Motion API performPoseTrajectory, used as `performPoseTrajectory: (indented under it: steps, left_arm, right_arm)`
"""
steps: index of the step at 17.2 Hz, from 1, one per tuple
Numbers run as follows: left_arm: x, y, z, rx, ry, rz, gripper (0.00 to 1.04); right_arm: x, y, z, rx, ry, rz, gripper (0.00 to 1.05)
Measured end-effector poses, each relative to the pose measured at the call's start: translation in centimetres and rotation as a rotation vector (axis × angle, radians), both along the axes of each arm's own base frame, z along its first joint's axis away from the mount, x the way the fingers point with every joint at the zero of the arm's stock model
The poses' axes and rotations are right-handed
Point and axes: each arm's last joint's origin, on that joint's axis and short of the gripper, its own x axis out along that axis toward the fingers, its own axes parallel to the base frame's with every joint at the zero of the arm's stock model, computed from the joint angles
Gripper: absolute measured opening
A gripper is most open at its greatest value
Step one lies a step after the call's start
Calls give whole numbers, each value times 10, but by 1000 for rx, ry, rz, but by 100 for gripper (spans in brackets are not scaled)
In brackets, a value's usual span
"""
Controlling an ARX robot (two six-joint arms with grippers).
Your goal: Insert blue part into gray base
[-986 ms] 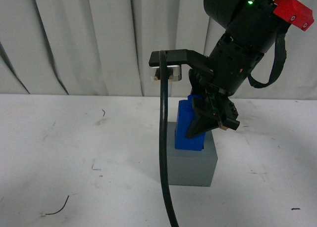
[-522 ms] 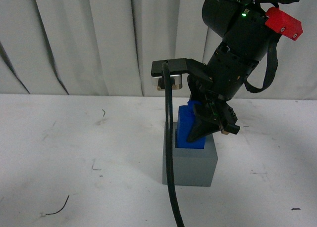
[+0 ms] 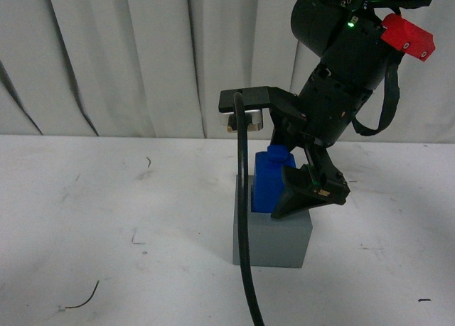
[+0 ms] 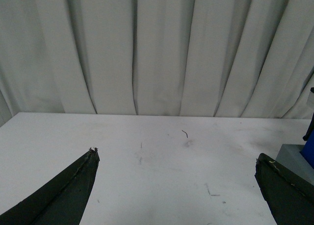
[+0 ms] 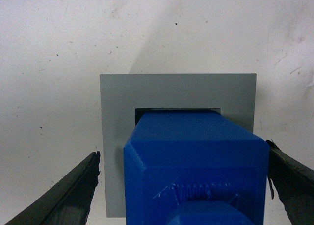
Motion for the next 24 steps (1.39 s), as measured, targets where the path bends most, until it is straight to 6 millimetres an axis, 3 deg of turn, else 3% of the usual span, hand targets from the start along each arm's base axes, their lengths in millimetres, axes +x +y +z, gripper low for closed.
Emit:
performPoseTrajectory:
  steps: [7,12,18,21,22,23,24]
  left_arm:
    - [0,0,0,0,0,0,98]
    - [0,0,0,0,0,0,98]
    - [0,0,0,0,0,0,98]
    - [0,0,0,0,0,0,98]
    - [0,0,0,0,0,0,98]
    - [0,0,0,0,0,0,98]
    - [0,0,0,0,0,0,98]
  right_arm:
    - [-4,-5,0,-4,18,26,98]
    - [-15,-18,42,18,-28,133,98]
    - [-32,-44,107,66,-235,218,98]
    - [-37,-65,118,76,-263,194,98]
    - [-37,-68,119,69,-305,166,97]
    - [-36,-71,116,-40,-624,-72,87]
    - [-55,-81,112,-16,-793,-403,77]
